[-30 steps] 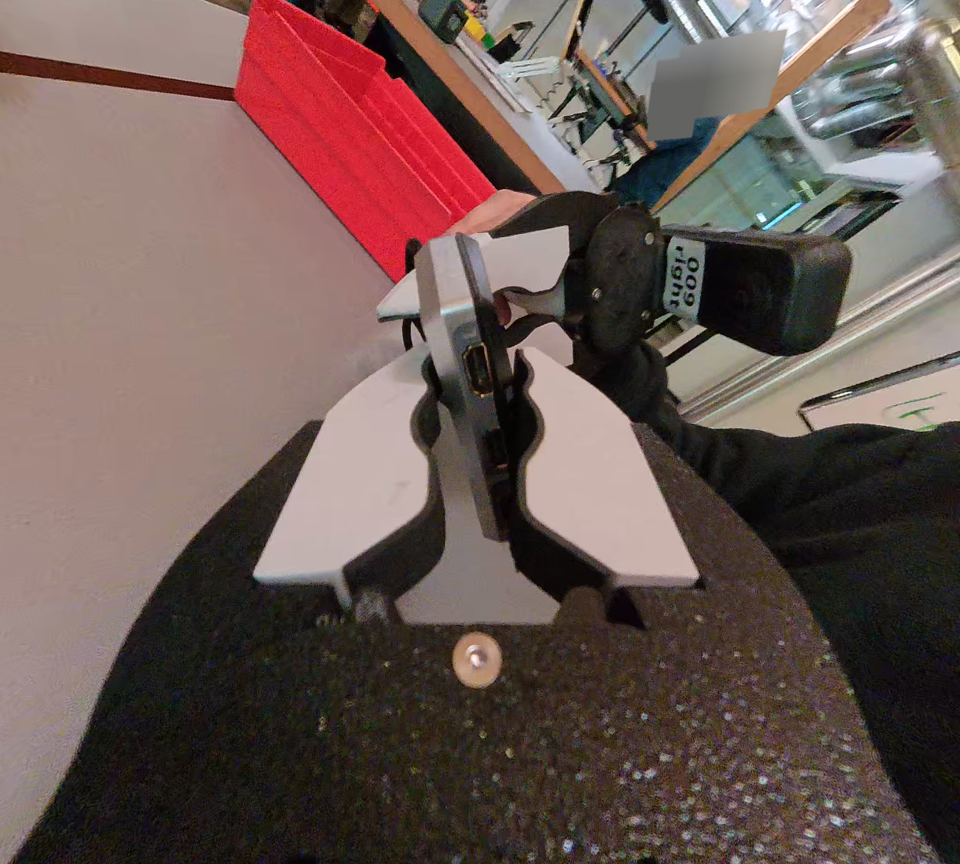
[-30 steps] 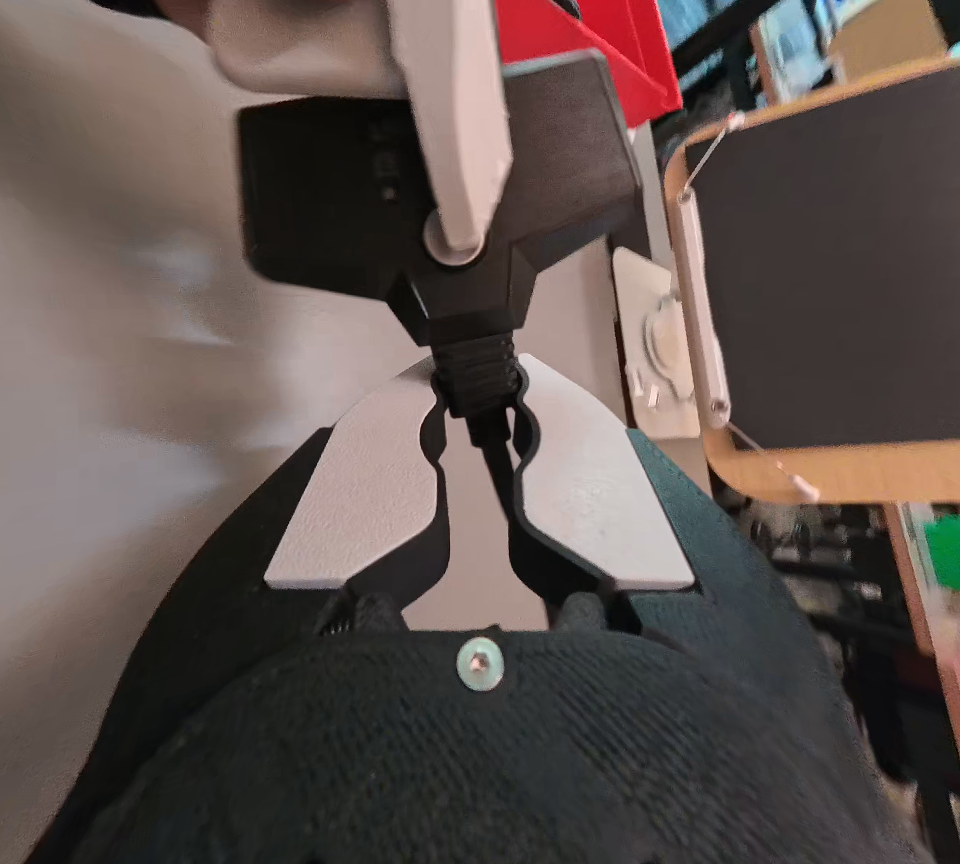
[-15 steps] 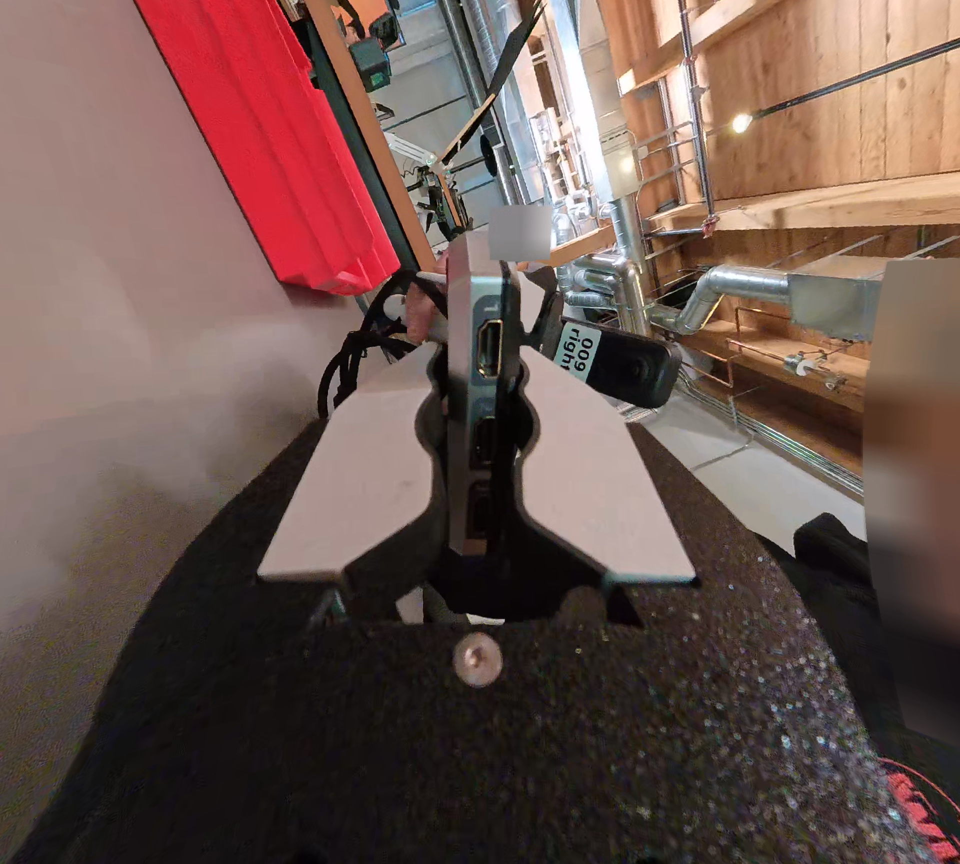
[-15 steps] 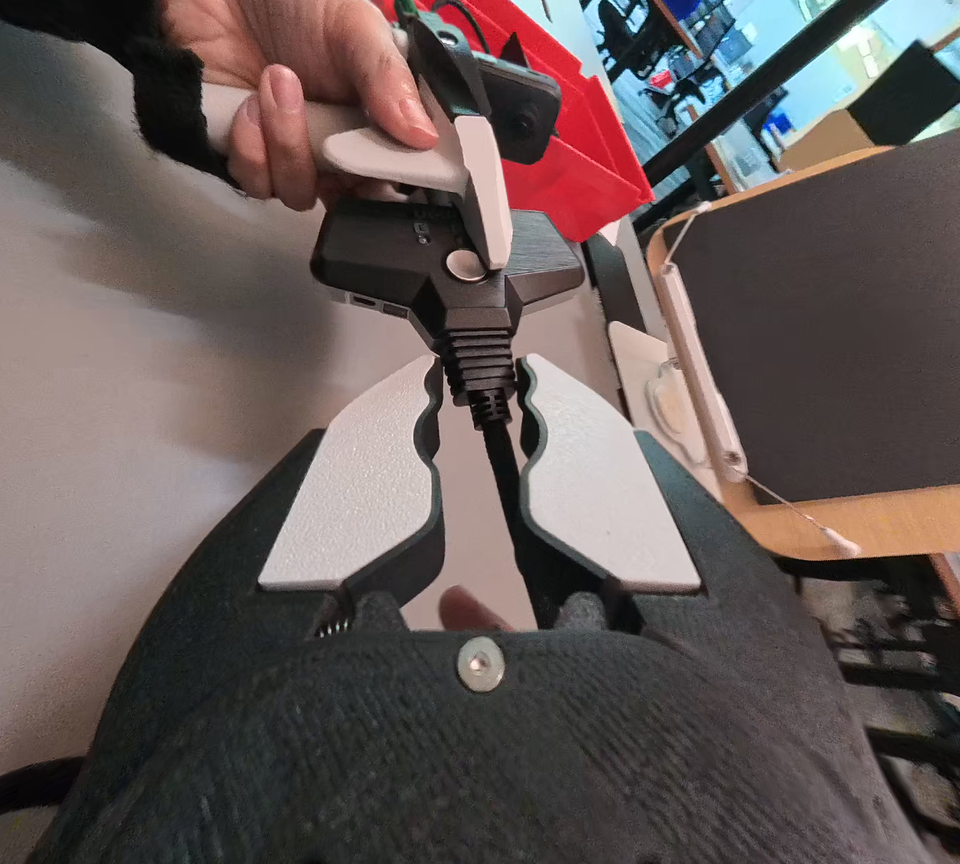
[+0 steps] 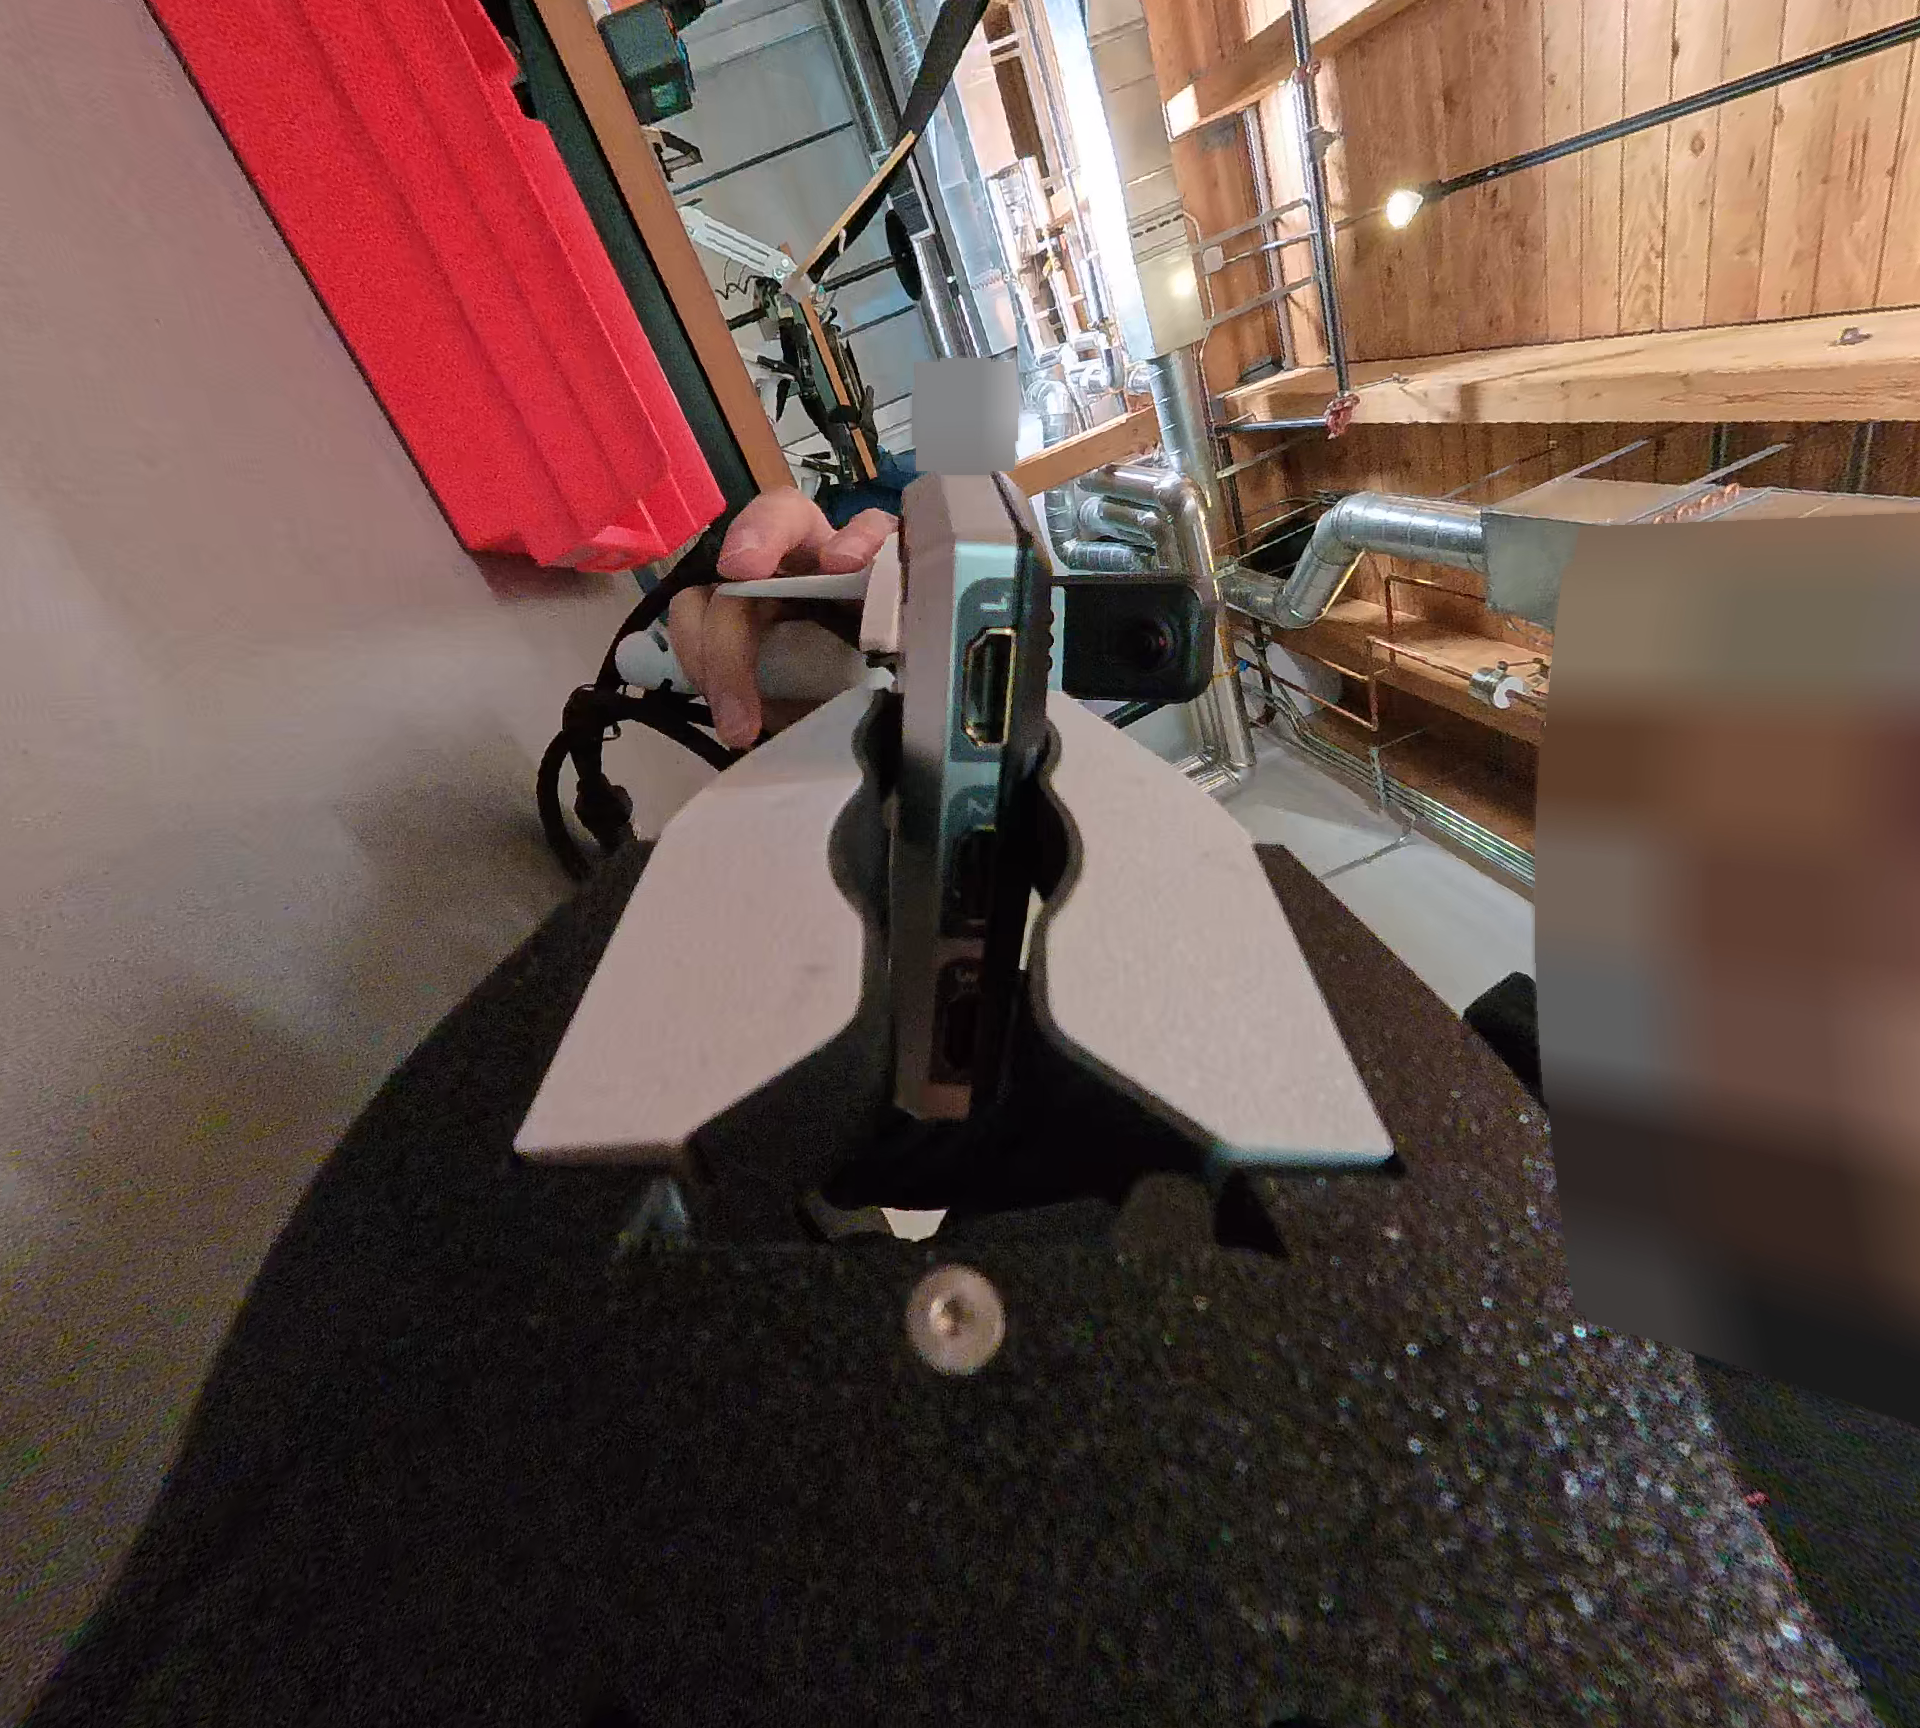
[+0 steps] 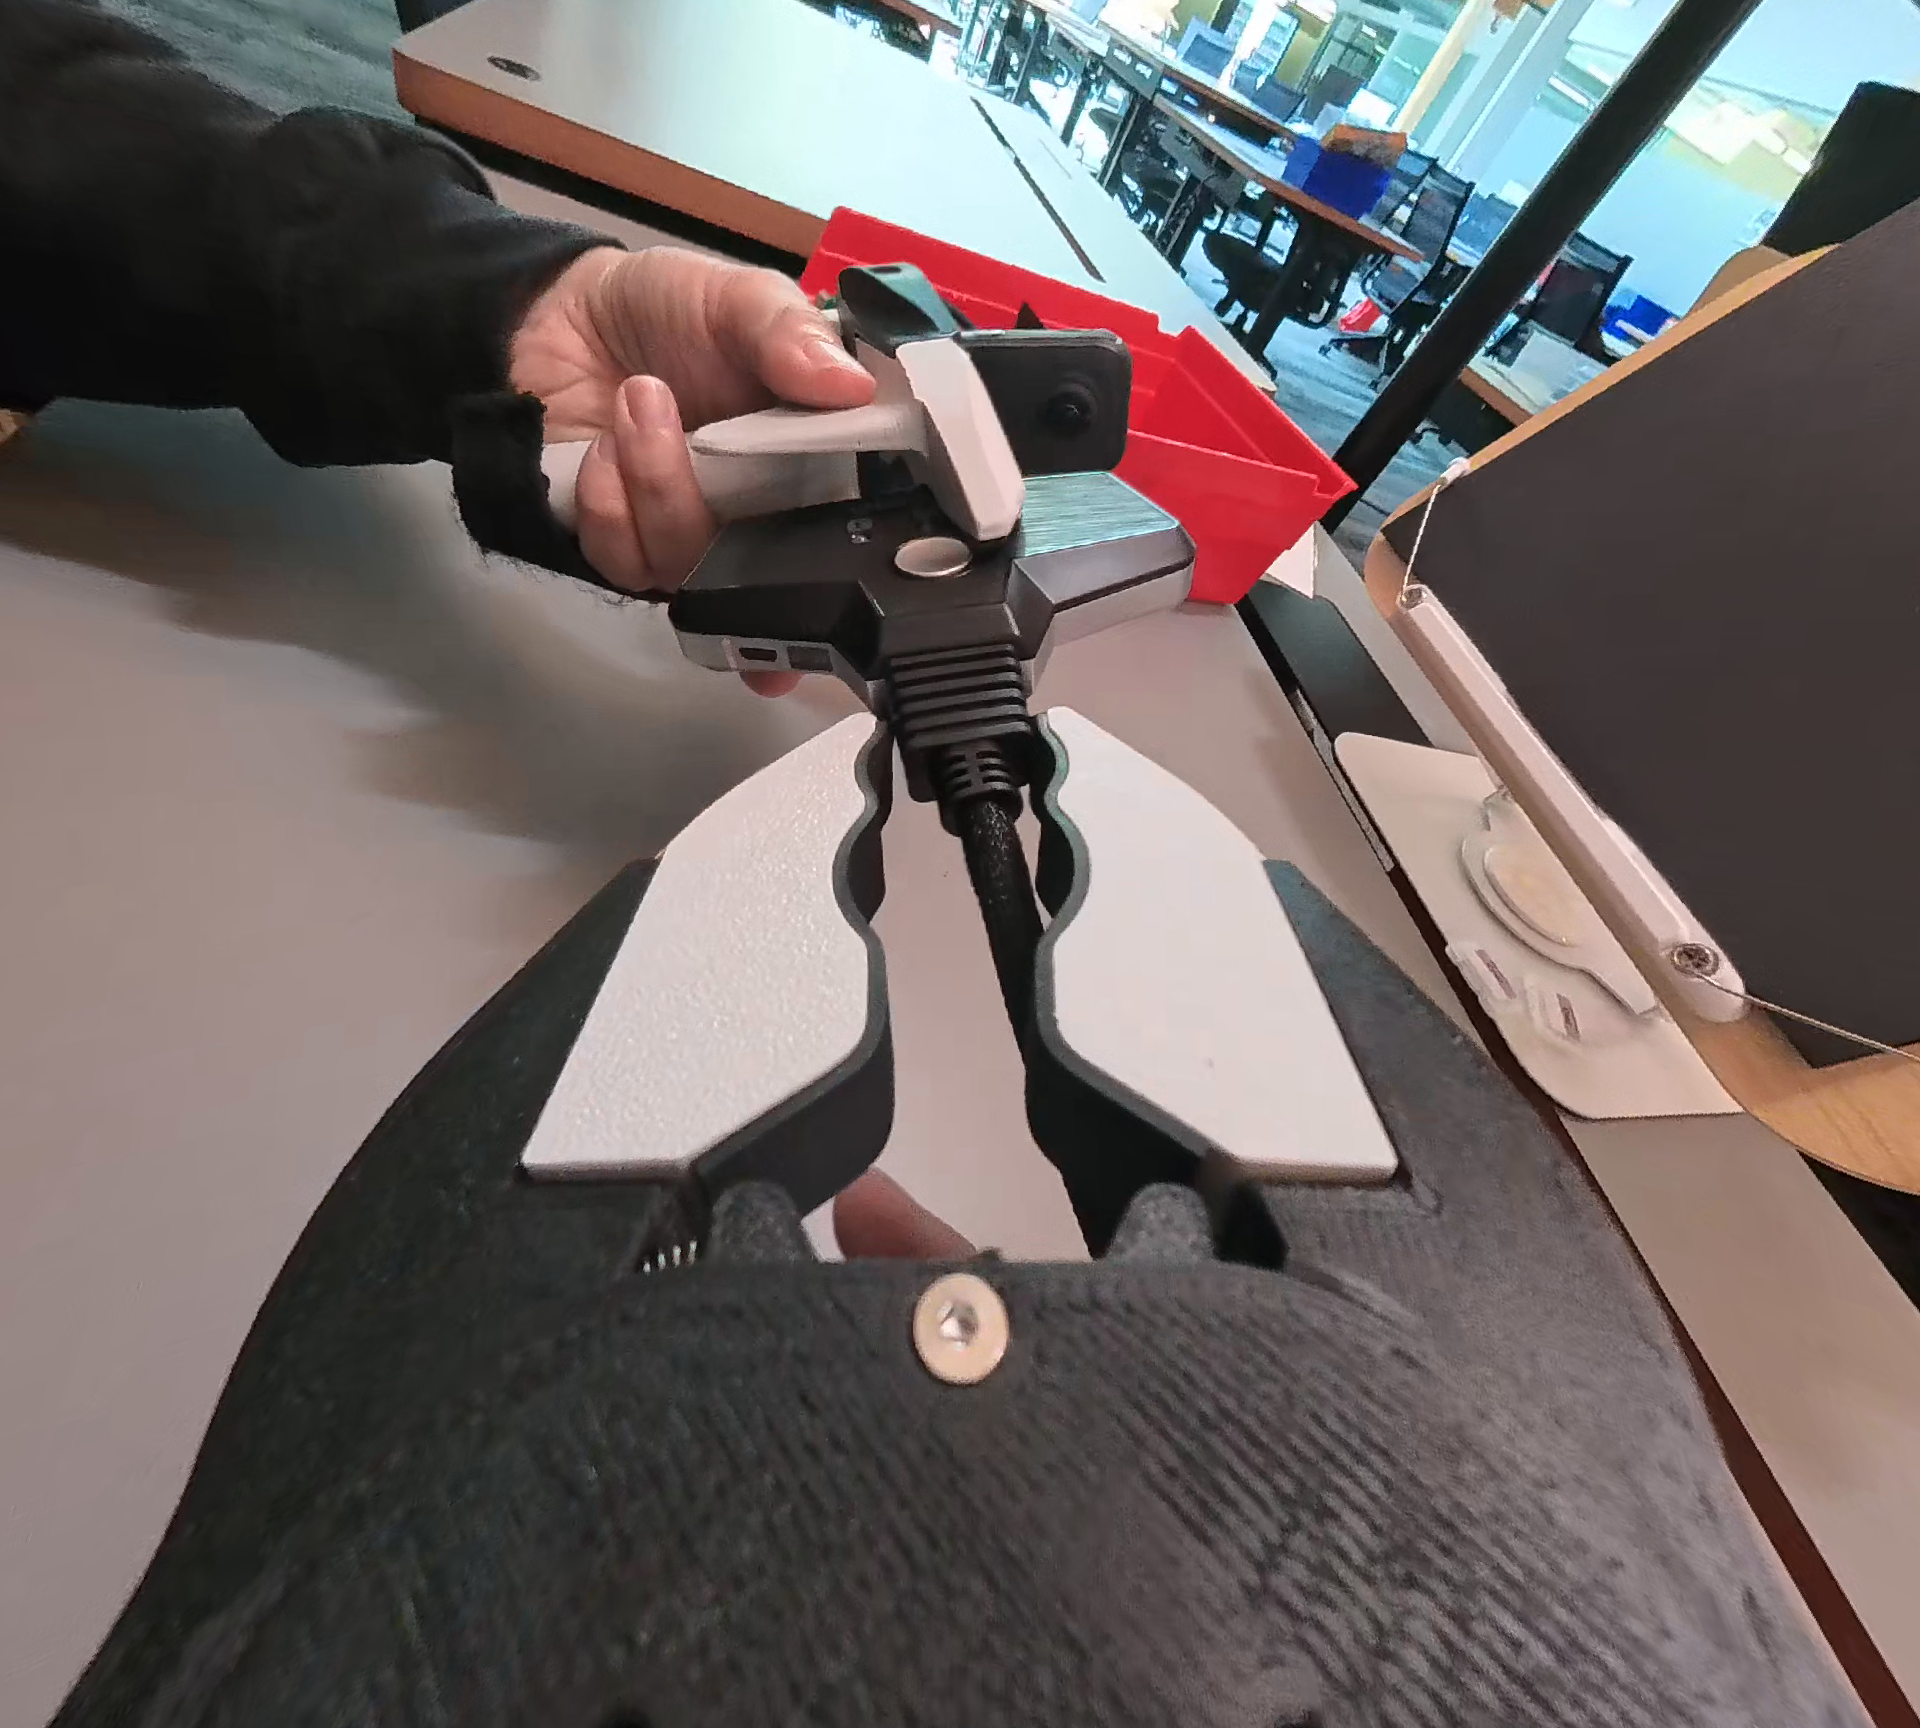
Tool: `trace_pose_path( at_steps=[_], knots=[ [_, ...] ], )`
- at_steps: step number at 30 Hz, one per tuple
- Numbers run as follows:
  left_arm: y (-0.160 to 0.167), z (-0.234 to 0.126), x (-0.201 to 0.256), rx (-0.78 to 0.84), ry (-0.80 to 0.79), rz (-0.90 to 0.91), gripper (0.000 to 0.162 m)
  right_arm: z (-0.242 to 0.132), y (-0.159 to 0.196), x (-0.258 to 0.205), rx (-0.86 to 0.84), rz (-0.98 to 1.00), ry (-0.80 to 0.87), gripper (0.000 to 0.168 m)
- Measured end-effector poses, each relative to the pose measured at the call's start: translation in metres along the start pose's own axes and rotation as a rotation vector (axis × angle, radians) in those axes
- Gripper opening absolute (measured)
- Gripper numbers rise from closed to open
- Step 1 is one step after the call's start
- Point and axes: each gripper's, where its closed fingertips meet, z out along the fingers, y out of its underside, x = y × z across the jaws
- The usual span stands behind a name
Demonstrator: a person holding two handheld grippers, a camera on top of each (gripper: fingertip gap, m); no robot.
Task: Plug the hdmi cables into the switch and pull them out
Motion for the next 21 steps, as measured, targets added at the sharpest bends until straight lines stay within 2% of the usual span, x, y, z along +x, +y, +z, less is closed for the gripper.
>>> trace_pose_path(
  at_steps=[1,9,13,21],
  knots=[
    [-0.001,0.000,0.000,-0.002,-0.003,-0.006,0.022,0.000,0.000,0.001,0.009,-0.004,0.002,0.025],
    [-0.002,-0.005,0.000,-0.028,-0.063,-0.007,0.022,0.003,-0.003,0.002,0.078,-0.074,0.037,0.027],
    [-0.008,-0.013,-0.005,-0.007,-0.101,-0.032,0.021,-0.009,-0.019,0.005,0.237,-0.049,0.054,0.022],
    [-0.003,0.004,-0.008,-0.049,-0.110,-0.026,0.022,-0.008,-0.003,0.003,0.162,-0.033,0.060,0.028]
  ],
)
